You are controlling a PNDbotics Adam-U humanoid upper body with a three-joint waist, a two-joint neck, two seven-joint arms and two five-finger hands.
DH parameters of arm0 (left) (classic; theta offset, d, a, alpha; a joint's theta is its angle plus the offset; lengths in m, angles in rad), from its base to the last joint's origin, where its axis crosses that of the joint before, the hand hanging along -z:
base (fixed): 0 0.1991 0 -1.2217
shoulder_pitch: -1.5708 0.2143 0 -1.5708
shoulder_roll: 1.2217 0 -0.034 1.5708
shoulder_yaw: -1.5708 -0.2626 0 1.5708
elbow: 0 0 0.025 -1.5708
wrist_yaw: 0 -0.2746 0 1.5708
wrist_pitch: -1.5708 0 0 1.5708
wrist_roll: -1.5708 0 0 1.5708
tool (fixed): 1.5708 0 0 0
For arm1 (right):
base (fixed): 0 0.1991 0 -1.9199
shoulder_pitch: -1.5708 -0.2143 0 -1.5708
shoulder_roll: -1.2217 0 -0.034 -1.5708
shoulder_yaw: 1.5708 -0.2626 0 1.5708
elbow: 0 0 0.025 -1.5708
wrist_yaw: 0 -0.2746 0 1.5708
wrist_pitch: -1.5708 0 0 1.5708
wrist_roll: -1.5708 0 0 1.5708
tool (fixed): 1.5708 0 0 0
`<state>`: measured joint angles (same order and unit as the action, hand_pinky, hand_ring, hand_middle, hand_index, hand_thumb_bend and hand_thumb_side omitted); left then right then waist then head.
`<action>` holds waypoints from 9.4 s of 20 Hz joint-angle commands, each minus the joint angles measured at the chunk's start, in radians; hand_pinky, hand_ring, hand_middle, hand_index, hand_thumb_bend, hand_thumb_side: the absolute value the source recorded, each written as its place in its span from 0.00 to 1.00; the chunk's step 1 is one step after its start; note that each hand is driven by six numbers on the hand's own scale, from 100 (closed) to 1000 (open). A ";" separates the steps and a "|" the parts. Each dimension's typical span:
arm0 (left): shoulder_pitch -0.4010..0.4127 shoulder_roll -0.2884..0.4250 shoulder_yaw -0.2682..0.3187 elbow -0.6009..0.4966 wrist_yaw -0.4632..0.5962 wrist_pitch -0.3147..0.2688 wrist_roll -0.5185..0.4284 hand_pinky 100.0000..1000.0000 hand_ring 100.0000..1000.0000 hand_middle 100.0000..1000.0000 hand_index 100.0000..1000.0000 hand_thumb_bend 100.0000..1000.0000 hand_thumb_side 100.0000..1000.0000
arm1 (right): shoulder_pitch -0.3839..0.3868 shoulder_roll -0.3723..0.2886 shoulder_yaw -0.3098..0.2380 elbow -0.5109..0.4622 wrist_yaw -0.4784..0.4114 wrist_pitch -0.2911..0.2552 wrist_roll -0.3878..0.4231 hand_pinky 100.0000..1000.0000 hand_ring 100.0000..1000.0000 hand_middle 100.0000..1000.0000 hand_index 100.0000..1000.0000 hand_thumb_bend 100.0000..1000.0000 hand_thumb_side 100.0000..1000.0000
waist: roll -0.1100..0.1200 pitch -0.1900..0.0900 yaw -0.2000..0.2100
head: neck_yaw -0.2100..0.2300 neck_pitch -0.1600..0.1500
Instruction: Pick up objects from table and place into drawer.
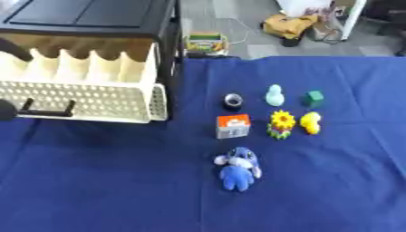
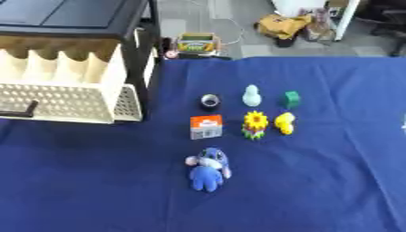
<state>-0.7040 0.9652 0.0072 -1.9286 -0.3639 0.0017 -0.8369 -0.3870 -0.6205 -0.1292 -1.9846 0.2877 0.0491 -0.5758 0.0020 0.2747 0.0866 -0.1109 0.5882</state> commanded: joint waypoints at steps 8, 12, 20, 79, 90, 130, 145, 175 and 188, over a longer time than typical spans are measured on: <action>0.002 -0.014 0.077 -0.010 0.176 0.118 0.368 0.00 0.00 0.00 0.77 0.54 1.00 | -0.025 -0.090 0.001 -0.015 0.010 0.033 0.018 0.60 0.61 0.56 0.80 0.16 1.00 | -0.007 -0.028 0.001 | -0.020 0.019; 0.004 -0.026 0.082 -0.010 0.245 0.173 0.550 0.00 0.00 0.00 0.77 0.55 1.00 | -0.036 -0.128 0.009 -0.015 0.020 0.061 0.034 0.60 0.61 0.56 0.80 0.20 1.00 | -0.008 -0.032 0.001 | -0.019 0.024; 0.006 -0.063 0.065 -0.070 0.279 0.256 0.937 0.00 0.00 0.00 0.79 0.53 0.97 | -0.050 -0.250 0.046 -0.015 0.066 0.168 0.153 0.62 0.63 0.57 0.81 0.42 1.00 | -0.008 -0.043 -0.005 | -0.005 0.033; -0.017 -0.375 -0.029 -0.071 -0.021 0.258 1.240 0.00 0.00 0.00 0.80 0.23 1.00 | -0.415 -0.292 0.470 0.364 0.234 0.248 1.219 0.62 0.67 0.70 0.91 0.69 0.24 | -0.008 -0.064 0.019 | -0.021 0.027; -0.013 -0.385 -0.027 -0.071 -0.014 0.265 1.235 0.00 0.00 0.00 0.79 0.22 1.00 | -0.431 -0.238 0.498 0.420 0.227 0.255 1.271 0.61 0.67 0.67 0.89 0.65 0.18 | -0.006 -0.061 0.026 | -0.027 0.027; -0.005 -0.412 -0.022 -0.071 0.001 0.272 1.221 0.00 0.00 0.00 0.73 0.16 1.00 | -0.391 -0.138 0.521 0.565 0.291 0.233 1.244 0.60 0.71 0.67 0.85 0.60 0.21 | -0.002 -0.034 0.046 | -0.042 0.014; -0.002 -0.419 -0.018 -0.071 0.004 0.271 1.220 0.00 0.00 0.00 0.72 0.14 1.00 | -0.410 -0.117 0.507 0.644 0.305 0.248 1.202 0.59 0.70 0.65 0.83 0.55 0.23 | -0.001 -0.022 0.056 | -0.044 0.010; 0.008 -0.427 -0.011 -0.071 0.005 0.272 1.222 0.00 0.00 0.00 0.70 0.11 1.00 | -0.397 -0.104 0.507 0.709 0.325 0.235 1.158 0.52 0.63 0.56 0.73 0.38 0.13 | -0.002 -0.007 0.065 | -0.035 -0.001; 0.010 -0.427 -0.006 -0.071 0.004 0.278 1.225 0.00 0.00 0.00 0.70 0.11 1.00 | -0.392 -0.113 0.494 0.670 0.259 0.281 1.121 0.48 0.57 0.49 0.66 0.07 0.15 | -0.005 -0.006 0.063 | -0.029 -0.002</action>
<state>-0.6855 0.5252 -0.0121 -1.9880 -0.3603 0.2772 0.3854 -0.7649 -0.7063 0.3814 -1.2923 0.5592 0.3231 0.5496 -0.0032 0.2848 0.1502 -0.1421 0.5957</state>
